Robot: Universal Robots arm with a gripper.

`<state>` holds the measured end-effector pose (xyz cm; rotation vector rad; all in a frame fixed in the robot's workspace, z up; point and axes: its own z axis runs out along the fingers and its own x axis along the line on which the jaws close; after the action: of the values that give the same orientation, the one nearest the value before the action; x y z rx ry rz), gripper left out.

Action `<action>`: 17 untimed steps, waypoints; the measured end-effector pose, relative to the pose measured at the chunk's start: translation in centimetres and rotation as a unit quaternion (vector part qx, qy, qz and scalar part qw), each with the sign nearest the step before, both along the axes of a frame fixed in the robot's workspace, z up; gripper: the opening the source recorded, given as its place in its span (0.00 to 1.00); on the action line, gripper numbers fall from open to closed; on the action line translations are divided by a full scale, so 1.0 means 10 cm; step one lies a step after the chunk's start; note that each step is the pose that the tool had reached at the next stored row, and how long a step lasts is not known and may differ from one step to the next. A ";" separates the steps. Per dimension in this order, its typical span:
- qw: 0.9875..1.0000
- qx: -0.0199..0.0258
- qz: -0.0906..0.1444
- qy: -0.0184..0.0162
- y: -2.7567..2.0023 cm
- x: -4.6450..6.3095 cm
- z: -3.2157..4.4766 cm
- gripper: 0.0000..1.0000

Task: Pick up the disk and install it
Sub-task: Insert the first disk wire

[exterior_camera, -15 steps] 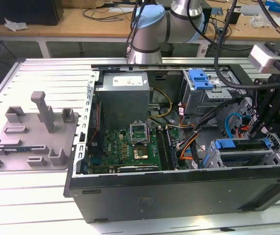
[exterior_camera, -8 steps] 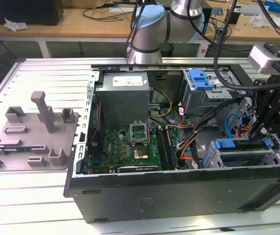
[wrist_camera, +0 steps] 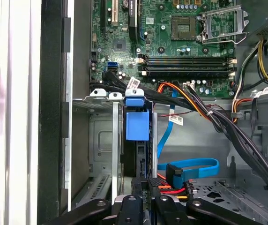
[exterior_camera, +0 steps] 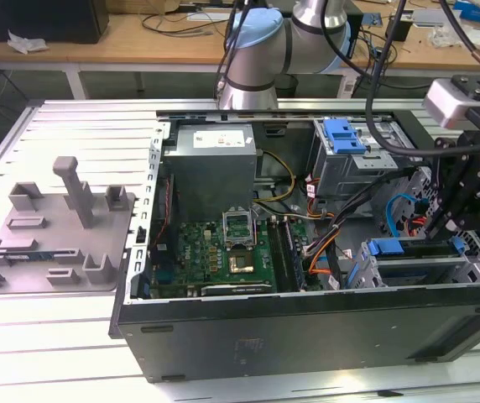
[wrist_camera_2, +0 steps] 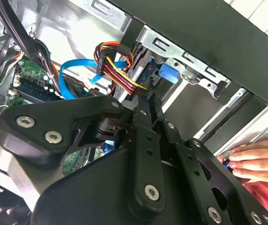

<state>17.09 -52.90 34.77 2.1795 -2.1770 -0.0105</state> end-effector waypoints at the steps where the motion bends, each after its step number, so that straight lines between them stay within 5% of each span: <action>1: 1.000 0.000 0.000 0.000 0.000 0.00 -0.004 0.16; 17: 1.000 0.000 -0.001 0.000 0.000 0.01 -0.063 0.16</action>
<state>17.18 -52.90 34.13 2.1764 -2.1797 -0.0100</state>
